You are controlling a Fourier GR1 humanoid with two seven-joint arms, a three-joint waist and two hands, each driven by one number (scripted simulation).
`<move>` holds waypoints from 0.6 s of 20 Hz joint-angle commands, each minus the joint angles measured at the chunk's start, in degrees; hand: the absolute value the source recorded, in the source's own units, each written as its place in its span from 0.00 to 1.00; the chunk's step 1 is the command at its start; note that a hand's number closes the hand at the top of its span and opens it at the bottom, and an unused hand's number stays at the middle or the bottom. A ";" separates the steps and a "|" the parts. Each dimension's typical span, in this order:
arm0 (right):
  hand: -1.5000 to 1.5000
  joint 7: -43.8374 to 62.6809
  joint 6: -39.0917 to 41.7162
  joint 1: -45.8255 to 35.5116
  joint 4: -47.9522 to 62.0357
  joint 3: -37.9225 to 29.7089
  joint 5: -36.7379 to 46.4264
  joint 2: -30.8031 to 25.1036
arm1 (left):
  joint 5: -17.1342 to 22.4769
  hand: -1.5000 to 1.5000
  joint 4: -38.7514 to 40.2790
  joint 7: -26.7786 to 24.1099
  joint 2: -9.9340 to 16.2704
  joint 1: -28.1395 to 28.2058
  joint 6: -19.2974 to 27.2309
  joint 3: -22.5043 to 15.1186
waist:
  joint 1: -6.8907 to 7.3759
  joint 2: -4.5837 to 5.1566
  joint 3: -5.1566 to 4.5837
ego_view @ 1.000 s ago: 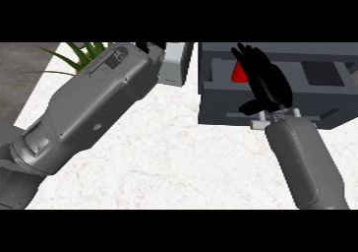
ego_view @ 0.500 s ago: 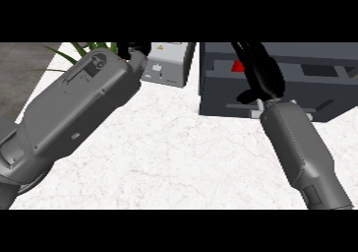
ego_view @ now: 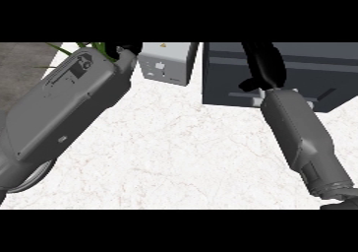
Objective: Pick up the can, place it into the drawer and close the drawer
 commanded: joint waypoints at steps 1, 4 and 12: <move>0.00 -0.01 -3.95 -3.68 6.74 -2.53 -0.56 -0.86 | -0.55 0.00 -2.01 1.06 2.78 0.71 -1.26 0.96 | 0.78 1.01 0.64; 0.00 1.08 -6.04 -6.11 9.37 -3.51 -0.47 -1.03 | -1.67 0.00 -5.71 0.53 2.49 3.53 0.36 0.04 | 1.34 0.87 0.63; 0.00 2.74 -3.20 -14.54 14.05 -4.30 0.57 -5.02 | -2.30 0.00 -8.10 2.49 4.55 4.44 0.03 0.79 | 2.40 1.36 0.61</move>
